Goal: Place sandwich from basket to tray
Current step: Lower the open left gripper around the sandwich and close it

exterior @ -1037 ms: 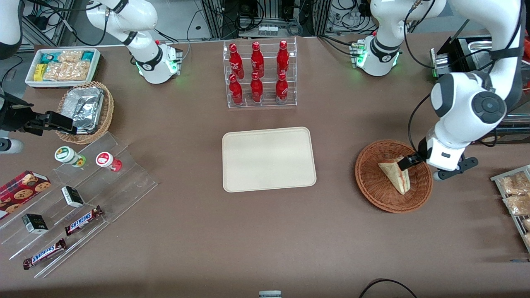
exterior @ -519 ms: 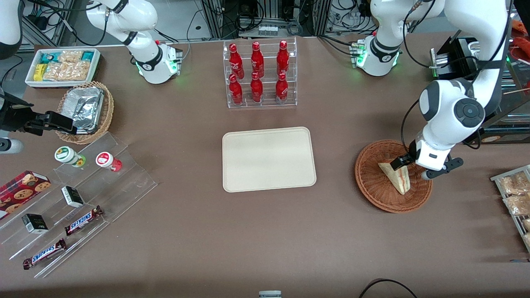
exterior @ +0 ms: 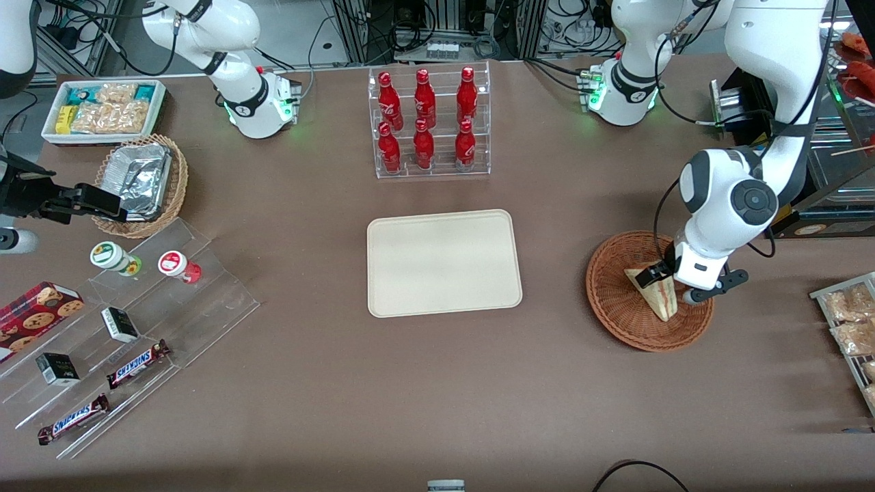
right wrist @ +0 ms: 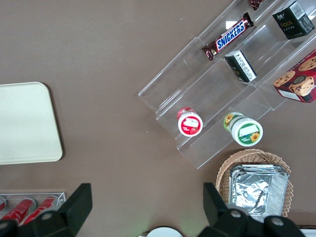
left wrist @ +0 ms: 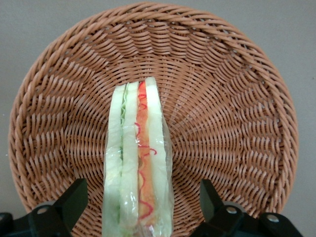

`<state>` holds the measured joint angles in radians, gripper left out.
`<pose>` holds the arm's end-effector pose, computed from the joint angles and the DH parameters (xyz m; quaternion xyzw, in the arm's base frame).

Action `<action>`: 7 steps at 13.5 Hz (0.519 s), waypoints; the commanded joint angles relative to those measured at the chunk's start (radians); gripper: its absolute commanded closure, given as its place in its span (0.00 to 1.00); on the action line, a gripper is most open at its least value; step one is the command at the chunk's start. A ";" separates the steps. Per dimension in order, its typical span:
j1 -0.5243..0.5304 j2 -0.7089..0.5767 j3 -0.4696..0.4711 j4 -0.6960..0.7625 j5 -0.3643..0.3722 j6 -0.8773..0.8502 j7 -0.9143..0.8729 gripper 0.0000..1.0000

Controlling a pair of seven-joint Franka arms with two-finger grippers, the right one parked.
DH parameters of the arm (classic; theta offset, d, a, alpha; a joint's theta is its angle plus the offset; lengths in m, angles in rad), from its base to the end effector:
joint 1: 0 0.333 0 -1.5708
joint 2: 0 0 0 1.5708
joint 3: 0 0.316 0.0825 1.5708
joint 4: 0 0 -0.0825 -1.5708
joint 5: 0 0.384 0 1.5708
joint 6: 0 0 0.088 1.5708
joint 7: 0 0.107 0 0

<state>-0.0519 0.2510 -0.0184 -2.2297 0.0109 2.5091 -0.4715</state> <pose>0.5489 -0.0387 0.2617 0.9806 0.1953 0.0140 0.0028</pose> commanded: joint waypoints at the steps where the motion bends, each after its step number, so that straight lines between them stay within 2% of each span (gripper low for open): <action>1: 0.004 0.016 -0.003 -0.005 0.009 0.034 -0.019 0.10; 2: 0.004 0.022 -0.003 -0.005 0.009 0.040 -0.019 0.30; 3: 0.004 0.027 -0.003 -0.005 0.009 0.040 -0.018 0.59; 4: 0.004 0.027 -0.003 -0.004 0.009 0.040 -0.018 0.81; 5: 0.003 0.027 -0.003 -0.004 0.009 0.039 -0.018 0.97; 7: 0.003 0.024 -0.003 0.001 0.009 0.031 -0.015 1.00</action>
<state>-0.0515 0.2775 -0.0182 -2.2296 0.0109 2.5291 -0.4719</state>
